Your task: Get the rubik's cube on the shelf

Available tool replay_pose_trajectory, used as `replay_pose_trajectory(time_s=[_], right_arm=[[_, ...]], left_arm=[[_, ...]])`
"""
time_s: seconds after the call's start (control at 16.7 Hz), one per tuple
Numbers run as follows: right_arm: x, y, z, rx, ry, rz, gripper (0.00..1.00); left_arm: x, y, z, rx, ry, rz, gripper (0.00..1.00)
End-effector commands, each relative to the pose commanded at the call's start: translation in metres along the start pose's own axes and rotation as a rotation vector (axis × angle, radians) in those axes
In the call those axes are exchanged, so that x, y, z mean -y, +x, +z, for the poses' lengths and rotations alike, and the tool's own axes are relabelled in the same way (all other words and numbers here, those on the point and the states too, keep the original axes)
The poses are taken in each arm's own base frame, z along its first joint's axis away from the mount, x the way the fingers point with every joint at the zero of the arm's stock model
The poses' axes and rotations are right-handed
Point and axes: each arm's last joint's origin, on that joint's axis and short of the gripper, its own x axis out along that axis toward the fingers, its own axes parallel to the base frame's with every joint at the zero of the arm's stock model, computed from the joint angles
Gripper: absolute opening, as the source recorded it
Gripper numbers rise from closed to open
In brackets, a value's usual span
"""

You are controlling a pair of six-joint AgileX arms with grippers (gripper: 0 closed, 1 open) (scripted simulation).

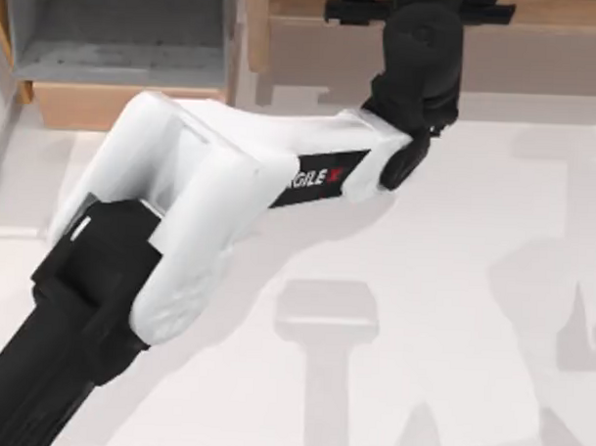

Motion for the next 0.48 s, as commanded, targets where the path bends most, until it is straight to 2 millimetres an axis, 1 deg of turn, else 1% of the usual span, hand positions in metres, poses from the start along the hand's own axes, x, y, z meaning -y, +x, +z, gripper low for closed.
replay_pose_trajectory(time_s=[0.48], right_arm=[[0.0000,0.0000,0.0000,0.000,0.000,0.000,1.00]], left_arm=[[0.0000,0.0000,0.0000,0.000,0.000,0.000,0.83]])
